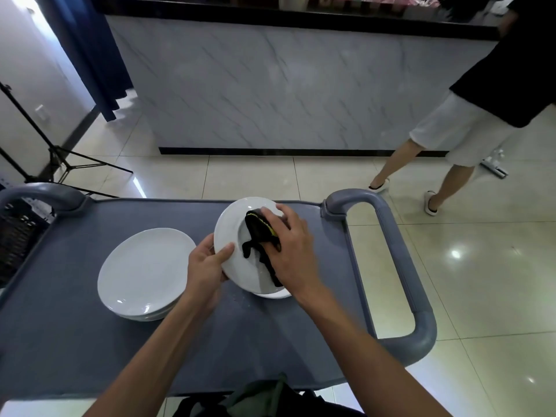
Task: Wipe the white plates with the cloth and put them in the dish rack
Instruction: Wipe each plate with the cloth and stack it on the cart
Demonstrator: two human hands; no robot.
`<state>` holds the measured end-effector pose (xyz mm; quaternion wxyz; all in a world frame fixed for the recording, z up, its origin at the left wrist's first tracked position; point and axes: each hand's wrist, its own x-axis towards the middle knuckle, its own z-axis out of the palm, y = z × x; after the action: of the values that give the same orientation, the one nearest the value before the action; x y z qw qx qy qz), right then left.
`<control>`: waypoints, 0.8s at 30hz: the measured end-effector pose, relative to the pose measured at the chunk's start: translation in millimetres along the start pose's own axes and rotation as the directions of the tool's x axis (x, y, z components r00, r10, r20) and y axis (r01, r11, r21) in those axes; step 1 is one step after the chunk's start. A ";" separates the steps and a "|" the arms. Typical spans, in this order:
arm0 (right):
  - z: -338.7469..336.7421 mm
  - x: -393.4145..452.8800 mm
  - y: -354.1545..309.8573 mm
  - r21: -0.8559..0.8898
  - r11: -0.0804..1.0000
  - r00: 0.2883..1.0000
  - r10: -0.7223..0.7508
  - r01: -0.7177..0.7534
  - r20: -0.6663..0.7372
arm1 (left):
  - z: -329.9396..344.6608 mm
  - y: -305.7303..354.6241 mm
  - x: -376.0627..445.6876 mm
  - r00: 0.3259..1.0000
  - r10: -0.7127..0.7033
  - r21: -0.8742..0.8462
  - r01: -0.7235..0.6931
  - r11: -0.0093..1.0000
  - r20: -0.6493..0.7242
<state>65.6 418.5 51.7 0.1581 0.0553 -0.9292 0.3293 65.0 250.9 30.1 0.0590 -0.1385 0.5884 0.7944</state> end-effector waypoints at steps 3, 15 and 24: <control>10.1 -14.0 -1.9 -0.037 0.999 0.998 -0.035 0.037 0.043 | -1.1 -2.3 1.6 1.000 -0.006 -0.001 0.006 1.000 -0.012; 15.2 -49.3 7.8 -0.101 0.978 0.983 -0.182 0.182 0.008 | 0.0 -2.5 -1.1 0.998 0.027 -0.018 -0.026 0.999 0.063; 3.1 -19.8 3.1 -0.109 0.990 0.990 -0.095 0.084 -0.100 | -4.2 2.4 -4.9 0.965 0.025 0.106 -0.054 0.993 0.260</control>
<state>82.8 418.9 41.1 0.2240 0.0710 -0.9322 0.2751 69.7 246.6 32.7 0.1269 -0.0185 0.6223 0.7722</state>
